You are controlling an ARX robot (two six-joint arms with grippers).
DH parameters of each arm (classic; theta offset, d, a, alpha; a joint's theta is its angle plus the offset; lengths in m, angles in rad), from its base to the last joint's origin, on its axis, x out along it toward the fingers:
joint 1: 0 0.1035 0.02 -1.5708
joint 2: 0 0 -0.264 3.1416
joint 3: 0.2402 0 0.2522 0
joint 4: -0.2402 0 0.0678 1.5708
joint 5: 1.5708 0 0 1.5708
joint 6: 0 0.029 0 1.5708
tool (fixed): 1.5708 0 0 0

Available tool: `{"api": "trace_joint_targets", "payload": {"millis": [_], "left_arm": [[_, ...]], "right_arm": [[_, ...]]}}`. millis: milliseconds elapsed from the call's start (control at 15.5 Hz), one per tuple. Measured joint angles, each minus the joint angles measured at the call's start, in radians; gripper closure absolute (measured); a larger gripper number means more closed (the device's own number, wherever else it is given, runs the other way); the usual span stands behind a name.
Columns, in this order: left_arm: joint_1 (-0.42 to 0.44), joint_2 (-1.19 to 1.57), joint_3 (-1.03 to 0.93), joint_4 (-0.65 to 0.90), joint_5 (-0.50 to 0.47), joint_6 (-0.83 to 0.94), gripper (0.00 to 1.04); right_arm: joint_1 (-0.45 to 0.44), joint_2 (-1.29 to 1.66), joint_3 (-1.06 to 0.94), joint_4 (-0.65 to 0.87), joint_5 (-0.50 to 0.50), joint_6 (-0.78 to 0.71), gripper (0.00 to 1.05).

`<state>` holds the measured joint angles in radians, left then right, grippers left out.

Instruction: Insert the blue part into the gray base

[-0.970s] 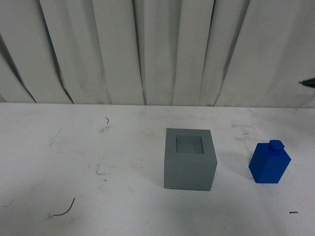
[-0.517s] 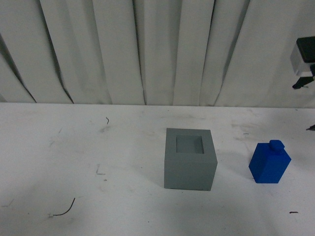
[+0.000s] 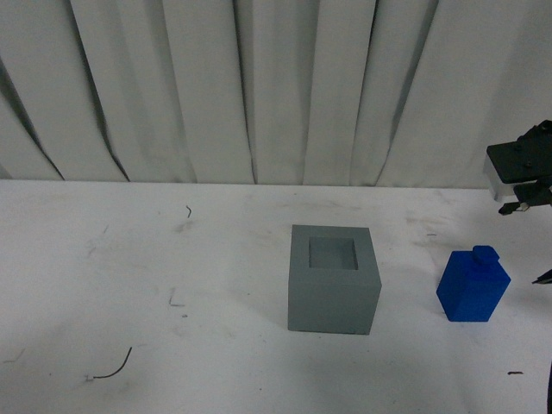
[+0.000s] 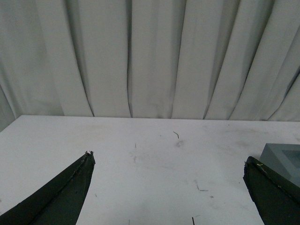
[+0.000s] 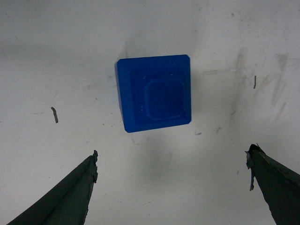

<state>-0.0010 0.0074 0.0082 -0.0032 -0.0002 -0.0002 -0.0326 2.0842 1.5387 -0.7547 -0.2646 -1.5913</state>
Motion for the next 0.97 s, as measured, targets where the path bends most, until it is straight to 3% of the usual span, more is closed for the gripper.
{"api": "trace_joint_targets", "payload": {"millis": [970], "left_arm": [[0.000, 0.000, 0.000, 0.000, 0.000, 0.000, 0.07]], "right_arm": [[0.045, 0.130, 0.020, 0.048, -0.059, 0.009, 0.06]]}}
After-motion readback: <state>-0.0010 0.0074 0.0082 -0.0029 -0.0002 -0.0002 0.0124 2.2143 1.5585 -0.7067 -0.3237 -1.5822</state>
